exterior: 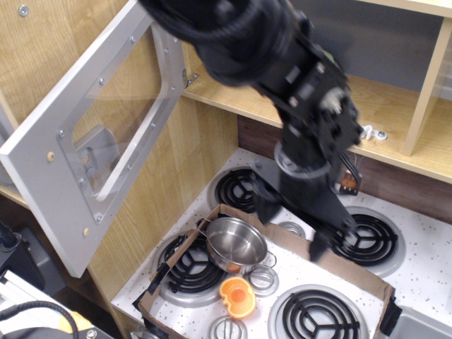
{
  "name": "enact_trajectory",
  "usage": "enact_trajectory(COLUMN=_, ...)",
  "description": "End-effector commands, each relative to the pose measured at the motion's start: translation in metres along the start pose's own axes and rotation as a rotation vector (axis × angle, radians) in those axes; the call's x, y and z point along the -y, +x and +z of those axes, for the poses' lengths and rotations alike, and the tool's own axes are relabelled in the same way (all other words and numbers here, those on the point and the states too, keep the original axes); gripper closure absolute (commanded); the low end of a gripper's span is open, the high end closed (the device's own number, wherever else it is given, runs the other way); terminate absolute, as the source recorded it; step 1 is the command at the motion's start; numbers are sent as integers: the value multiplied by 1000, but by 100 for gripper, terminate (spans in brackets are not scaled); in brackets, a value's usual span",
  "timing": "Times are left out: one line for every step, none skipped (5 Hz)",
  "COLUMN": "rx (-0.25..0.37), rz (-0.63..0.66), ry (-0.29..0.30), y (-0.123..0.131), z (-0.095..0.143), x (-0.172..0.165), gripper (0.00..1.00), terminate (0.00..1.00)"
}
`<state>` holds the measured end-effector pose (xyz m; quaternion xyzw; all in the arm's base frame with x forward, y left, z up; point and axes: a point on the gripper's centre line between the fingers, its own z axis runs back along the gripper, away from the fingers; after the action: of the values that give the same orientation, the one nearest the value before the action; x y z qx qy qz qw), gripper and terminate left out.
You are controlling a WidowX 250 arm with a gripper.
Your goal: Close microwave
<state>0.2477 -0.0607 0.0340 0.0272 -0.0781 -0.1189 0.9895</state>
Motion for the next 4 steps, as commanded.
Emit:
enact_trajectory(rx=-25, rz=-172, ry=88, y=3, z=69, x=-55, gripper=0, terminate=0)
enact_trajectory(rx=-103, rz=-235, ry=150, y=-15, z=101, x=-77, gripper=0, terminate=0)
enact_trajectory(rx=-168, rz=-245, ry=177, y=-30, z=121, x=-88, gripper=0, terminate=0)
enact_trajectory(rx=-229, rz=-279, ry=184, y=-39, z=138, x=-98, gripper=0, terminate=0)
